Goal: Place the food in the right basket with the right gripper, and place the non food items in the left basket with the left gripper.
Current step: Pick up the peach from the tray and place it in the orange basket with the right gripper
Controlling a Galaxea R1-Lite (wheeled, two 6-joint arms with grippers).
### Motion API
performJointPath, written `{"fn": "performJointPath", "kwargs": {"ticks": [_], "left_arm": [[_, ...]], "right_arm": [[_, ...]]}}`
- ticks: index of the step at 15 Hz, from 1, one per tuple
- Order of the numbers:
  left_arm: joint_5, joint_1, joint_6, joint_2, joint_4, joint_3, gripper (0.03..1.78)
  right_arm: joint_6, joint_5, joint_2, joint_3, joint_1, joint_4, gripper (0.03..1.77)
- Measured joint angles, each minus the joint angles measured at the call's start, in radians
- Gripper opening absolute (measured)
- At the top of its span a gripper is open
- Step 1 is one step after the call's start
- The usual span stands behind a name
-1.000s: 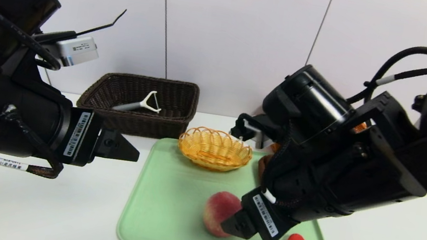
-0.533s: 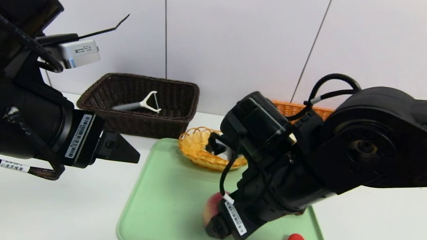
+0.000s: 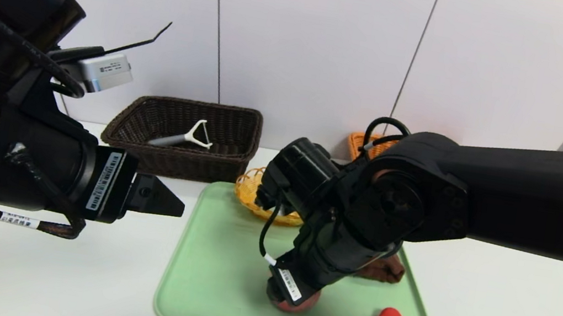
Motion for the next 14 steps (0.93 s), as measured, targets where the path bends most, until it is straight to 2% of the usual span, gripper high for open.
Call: {"fn": "performJointPath", "kwargs": {"ticks": [1,3,8,11,14], "left_arm": [[-0.001,0.0,0.0,0.0,0.0,0.0,1.69],[-0.001,0.0,0.0,0.0,0.0,0.0,1.69],[-0.001,0.0,-0.001,-0.005,0.001,0.0,1.69],[0.0,0.0,-0.001,-0.011,0.001,0.001,1.69],[-0.003,0.0,0.0,-0.015,0.002,0.007,1.69]], "right_arm": [[0.0,0.0,0.006,0.001,0.0,-0.017,1.27],[-0.001,0.004,0.009,0.004,0.001,-0.021,1.13],[-0.007,0.006,-0.039,0.002,0.007,-0.021,1.1],[-0.017,-0.006,-0.132,-0.013,-0.003,-0.031,1.09],[-0.042,-0.071,-0.244,-0.038,-0.039,-0.044,1.09]]}}
